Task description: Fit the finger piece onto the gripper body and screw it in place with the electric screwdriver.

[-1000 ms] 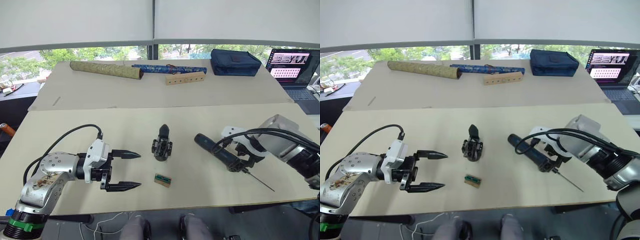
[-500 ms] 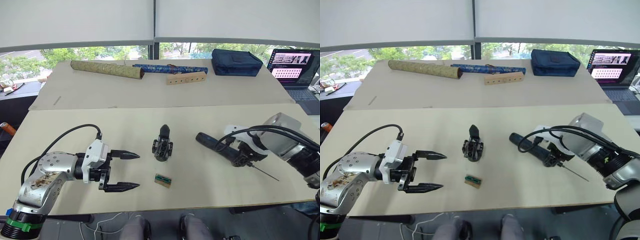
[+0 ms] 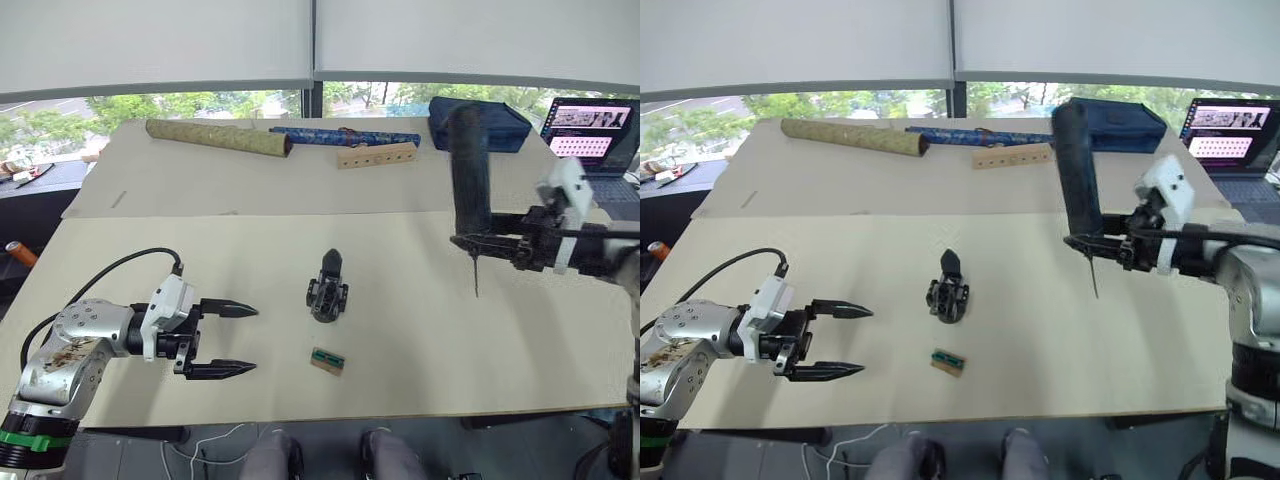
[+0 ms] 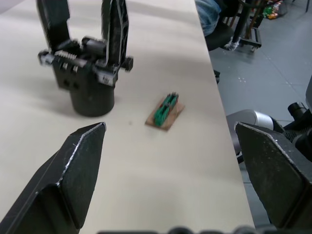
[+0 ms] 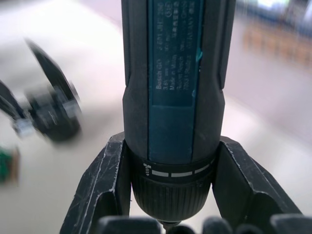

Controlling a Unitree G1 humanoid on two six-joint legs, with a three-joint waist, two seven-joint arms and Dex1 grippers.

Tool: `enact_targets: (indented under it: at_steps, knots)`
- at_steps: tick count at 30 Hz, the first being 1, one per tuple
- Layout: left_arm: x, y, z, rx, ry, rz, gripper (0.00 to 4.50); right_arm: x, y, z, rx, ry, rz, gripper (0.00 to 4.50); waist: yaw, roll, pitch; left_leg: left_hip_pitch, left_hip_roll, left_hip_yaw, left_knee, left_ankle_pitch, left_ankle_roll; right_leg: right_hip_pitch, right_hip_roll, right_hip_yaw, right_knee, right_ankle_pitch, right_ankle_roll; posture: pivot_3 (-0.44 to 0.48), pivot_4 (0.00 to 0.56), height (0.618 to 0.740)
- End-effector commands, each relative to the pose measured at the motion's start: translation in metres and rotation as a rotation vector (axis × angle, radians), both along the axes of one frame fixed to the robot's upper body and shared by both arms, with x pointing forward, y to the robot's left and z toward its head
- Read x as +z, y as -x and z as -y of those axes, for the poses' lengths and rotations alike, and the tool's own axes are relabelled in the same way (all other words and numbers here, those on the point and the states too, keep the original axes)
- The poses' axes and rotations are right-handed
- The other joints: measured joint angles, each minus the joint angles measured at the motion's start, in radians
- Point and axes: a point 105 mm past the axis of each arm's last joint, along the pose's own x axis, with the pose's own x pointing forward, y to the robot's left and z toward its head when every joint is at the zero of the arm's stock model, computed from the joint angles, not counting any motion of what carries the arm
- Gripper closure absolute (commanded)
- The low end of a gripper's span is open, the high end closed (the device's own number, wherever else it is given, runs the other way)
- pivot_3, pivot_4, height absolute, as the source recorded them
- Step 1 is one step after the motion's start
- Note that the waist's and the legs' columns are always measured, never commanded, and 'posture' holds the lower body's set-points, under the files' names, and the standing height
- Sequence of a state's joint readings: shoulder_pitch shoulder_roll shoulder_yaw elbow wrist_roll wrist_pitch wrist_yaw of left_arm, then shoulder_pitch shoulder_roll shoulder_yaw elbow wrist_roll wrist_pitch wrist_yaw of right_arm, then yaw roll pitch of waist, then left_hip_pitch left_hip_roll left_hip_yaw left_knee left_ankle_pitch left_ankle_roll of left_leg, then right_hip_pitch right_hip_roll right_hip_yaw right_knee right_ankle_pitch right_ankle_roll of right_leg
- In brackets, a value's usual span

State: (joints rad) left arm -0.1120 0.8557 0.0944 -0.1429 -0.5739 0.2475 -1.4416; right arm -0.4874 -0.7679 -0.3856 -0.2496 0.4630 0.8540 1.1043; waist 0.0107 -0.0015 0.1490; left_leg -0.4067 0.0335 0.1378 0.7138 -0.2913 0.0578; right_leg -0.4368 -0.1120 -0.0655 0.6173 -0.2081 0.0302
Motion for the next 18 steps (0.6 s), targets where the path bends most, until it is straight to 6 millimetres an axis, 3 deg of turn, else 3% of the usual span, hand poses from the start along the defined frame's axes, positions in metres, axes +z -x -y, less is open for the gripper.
enact_targets:
  at_steps: [1,6,12,18]
  knots:
    - [0.003,-0.003,0.000,-0.022,-0.004,0.029,0.00,0.041,0.032,-0.020,0.126,-0.156,0.276,2.60,0.001,0.000,0.000,0.000,0.000,0.000,0.000,0.000,0.000,0.000,0.000,0.000,0.000,0.000,0.000,0.000,0.150,0.740]
    - [-0.005,-0.006,0.004,-0.035,-0.012,0.034,0.00,0.028,0.053,-0.059,0.180,-0.226,0.404,2.60,0.000,-0.001,0.000,0.001,0.000,0.000,0.000,0.000,0.000,0.001,0.001,0.000,0.002,0.000,0.000,0.000,0.150,0.740]
    - [-0.021,-0.008,0.014,-0.047,-0.046,0.061,0.00,0.004,0.076,-0.093,0.376,-0.267,0.392,2.60,-0.003,-0.001,0.000,0.002,-0.001,0.000,0.001,0.000,0.000,0.001,0.000,0.002,0.008,0.000,0.000,0.000,0.150,0.740]
    - [-0.052,-0.009,0.025,-0.051,-0.055,0.048,0.00,0.002,0.080,-0.115,0.518,-0.268,0.455,2.60,-0.003,-0.001,0.000,0.003,-0.001,-0.001,0.001,0.000,0.000,0.000,0.001,0.002,0.007,0.000,-0.001,0.000,0.150,0.740]
